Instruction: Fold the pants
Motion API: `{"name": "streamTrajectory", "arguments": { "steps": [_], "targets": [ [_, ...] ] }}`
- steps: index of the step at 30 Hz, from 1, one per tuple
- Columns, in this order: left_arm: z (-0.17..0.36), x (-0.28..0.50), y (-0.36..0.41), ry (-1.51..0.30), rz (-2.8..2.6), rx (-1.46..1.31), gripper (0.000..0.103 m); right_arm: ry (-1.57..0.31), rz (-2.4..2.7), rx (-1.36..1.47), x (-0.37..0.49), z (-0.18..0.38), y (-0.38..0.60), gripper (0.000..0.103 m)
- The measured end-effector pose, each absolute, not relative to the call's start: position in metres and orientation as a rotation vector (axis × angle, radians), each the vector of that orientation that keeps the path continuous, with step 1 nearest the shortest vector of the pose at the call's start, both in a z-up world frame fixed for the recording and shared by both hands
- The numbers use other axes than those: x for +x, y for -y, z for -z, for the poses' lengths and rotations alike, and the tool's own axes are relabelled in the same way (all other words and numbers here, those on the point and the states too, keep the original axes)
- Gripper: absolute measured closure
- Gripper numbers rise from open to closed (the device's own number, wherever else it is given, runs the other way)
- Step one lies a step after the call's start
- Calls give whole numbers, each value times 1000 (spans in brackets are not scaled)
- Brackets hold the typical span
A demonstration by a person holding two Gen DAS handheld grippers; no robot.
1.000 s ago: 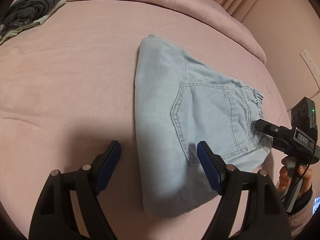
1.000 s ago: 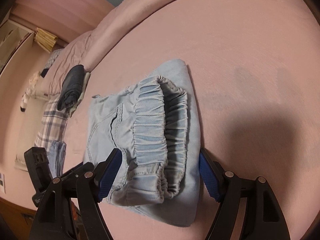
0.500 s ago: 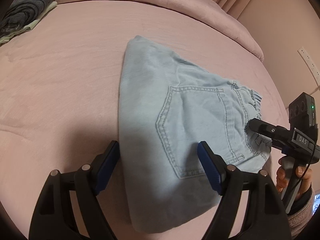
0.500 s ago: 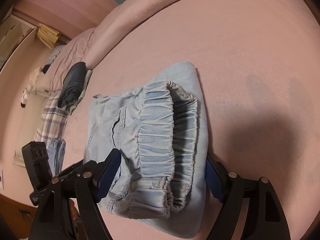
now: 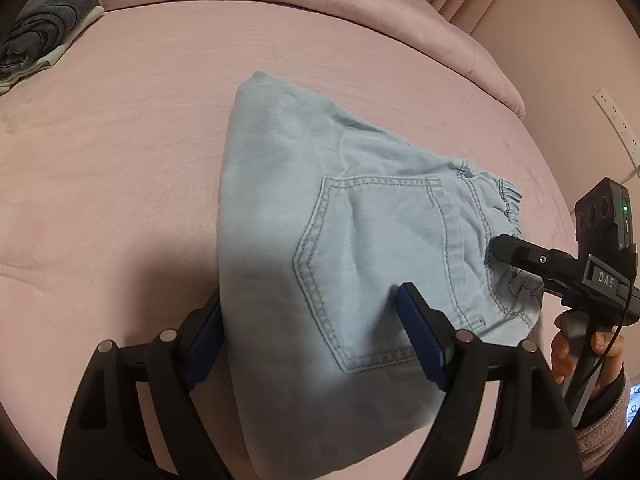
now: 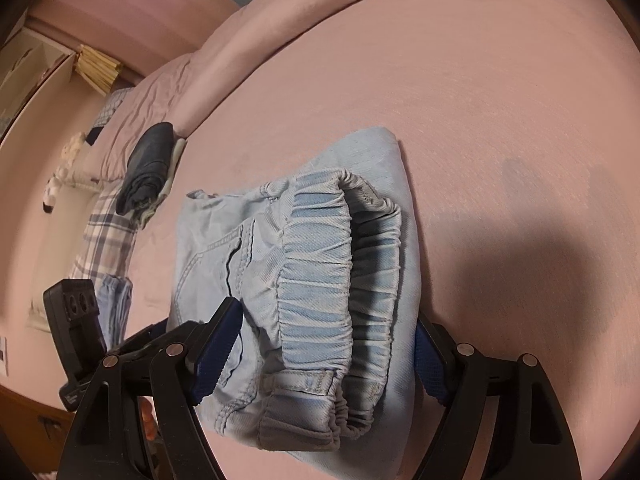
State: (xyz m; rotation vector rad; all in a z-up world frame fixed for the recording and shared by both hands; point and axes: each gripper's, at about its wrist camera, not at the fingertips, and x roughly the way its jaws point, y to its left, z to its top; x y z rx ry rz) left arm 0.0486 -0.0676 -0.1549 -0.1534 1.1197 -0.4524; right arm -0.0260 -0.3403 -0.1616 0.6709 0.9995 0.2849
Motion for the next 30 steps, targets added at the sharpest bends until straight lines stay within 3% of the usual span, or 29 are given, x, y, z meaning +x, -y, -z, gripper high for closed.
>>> {"name": "streamTrajectory", "arguments": {
  "steps": [30],
  "targets": [
    [159, 59, 96, -1137, 430, -95, 11, -981, -299, 618, -17, 161, 333, 18]
  ]
}}
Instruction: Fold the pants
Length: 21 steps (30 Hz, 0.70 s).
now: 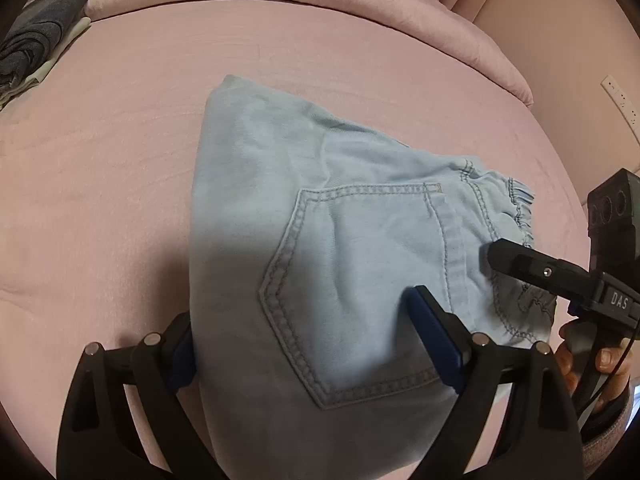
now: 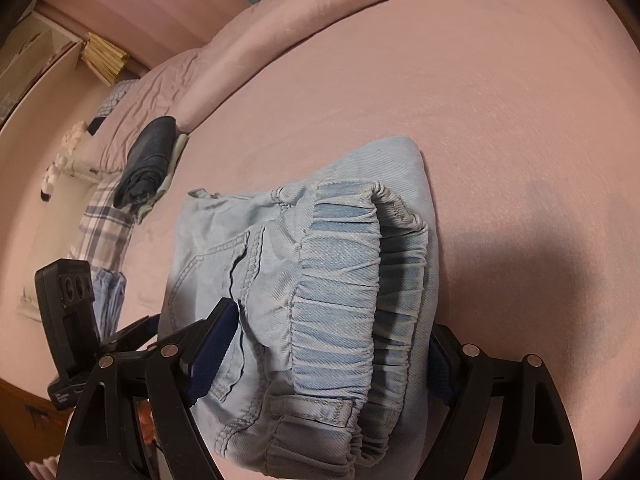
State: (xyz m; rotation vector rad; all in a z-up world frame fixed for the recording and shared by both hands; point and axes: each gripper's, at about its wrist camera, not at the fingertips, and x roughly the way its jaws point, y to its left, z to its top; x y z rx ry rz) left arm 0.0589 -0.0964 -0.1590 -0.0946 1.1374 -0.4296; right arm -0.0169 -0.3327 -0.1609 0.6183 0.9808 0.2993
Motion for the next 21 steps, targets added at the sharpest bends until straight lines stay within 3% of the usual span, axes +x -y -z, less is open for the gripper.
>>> {"name": "streamTrajectory", "arguments": {
  "steps": [21],
  "targets": [
    [163, 64, 105, -1161, 362, -83, 11, -898, -352, 640, -29, 166, 343, 18]
  ]
}}
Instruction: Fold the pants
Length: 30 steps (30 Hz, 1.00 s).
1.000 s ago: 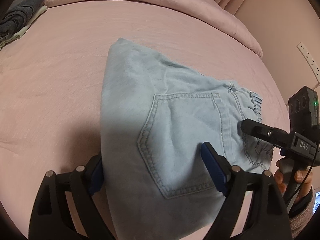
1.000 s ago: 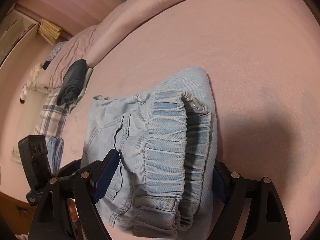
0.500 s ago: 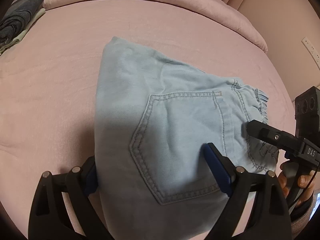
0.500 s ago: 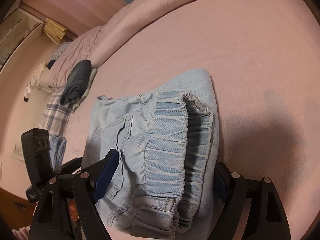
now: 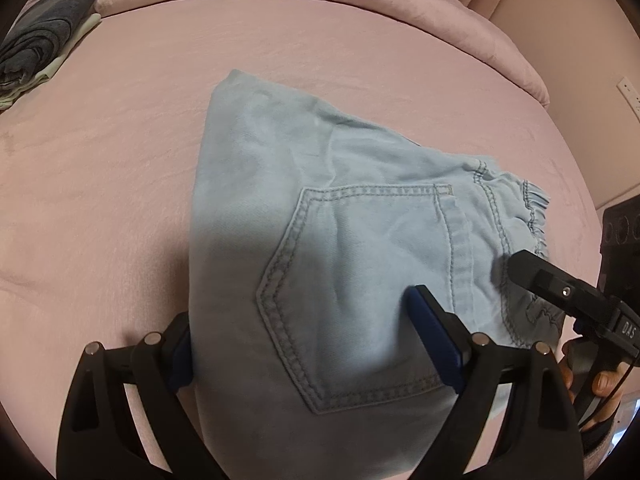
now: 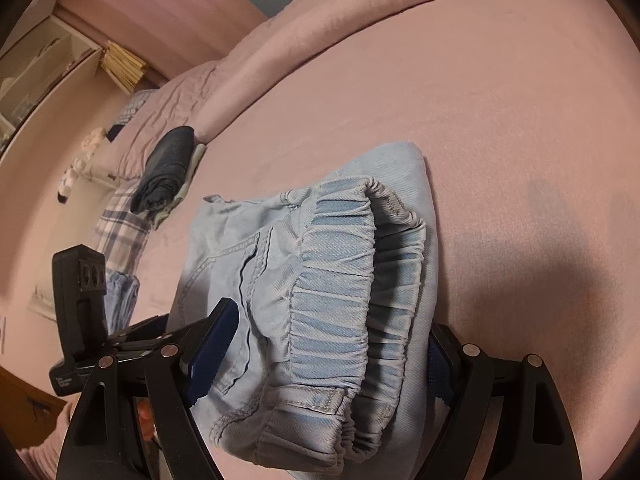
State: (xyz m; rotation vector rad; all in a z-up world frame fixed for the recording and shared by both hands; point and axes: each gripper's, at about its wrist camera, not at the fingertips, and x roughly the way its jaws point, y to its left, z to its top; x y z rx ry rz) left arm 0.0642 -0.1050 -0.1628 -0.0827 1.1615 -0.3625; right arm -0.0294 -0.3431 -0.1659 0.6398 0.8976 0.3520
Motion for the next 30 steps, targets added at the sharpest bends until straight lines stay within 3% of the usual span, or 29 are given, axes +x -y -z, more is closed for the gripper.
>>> {"name": "streamTrajectory", "arguments": {
  "steps": [11, 17, 23, 30],
  "targets": [
    [159, 63, 109, -1166, 319, -97, 19, -880, -375, 674, -31, 167, 351, 18],
    [157, 62, 111, -1161, 307, -95, 23, -863, -387, 689, -34, 169, 359, 28],
    [154, 60, 116, -1157, 277, -98, 33, -855, -384, 694, -35, 169, 362, 40],
    [148, 56, 108, -1143, 238, -113, 55, -832, -373, 673, -38, 164, 358, 47]
  ]
}}
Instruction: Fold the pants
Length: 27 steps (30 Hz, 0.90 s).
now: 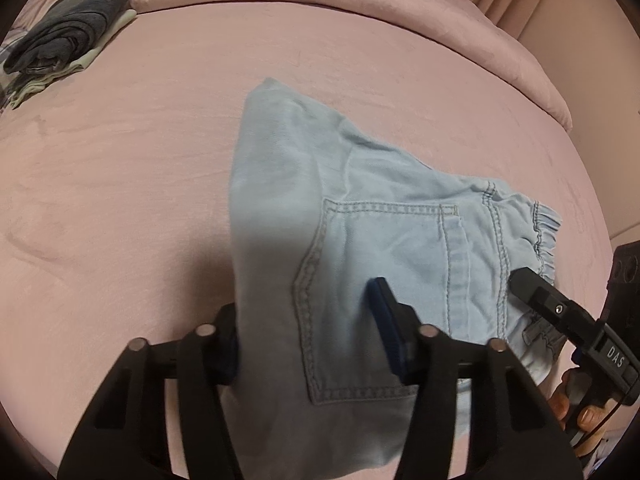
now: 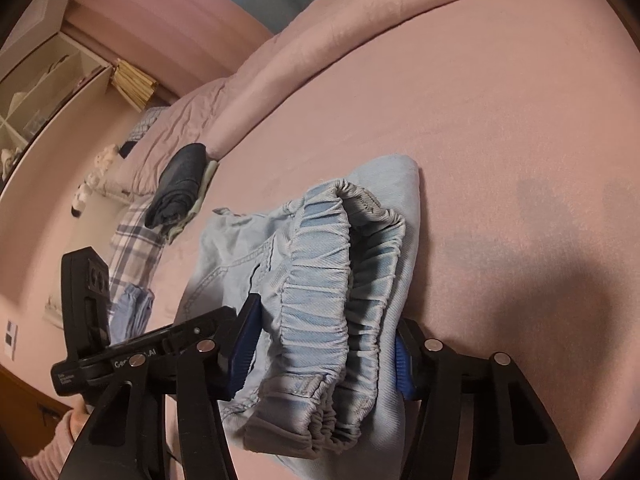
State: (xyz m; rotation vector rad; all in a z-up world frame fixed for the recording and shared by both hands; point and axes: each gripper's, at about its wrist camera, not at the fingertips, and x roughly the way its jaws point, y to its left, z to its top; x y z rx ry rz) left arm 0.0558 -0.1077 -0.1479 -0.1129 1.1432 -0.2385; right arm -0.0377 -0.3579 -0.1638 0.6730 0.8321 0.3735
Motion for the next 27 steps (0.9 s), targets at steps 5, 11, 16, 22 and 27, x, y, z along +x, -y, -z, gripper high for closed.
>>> {"name": "streamTrajectory", "arguments": {
  "steps": [5, 11, 16, 22, 27],
  "targets": [
    [144, 53, 104, -1137, 235, -111, 67, -808, -362, 629, -39, 153, 350, 51],
    [137, 48, 103, -1115, 274, -119, 77, -784, -357, 603, -43, 144, 343, 55],
    [130, 44, 103, -1096, 309, -141, 80, -767, -361, 586, -43, 138, 337, 57],
    [121, 43, 104, -1077, 350, -169, 81, -746, -367, 567, -43, 128, 326, 59],
    [114, 41, 104, -1063, 381, -188, 81, -730, -378, 551, -44, 119, 320, 61]
  ]
}}
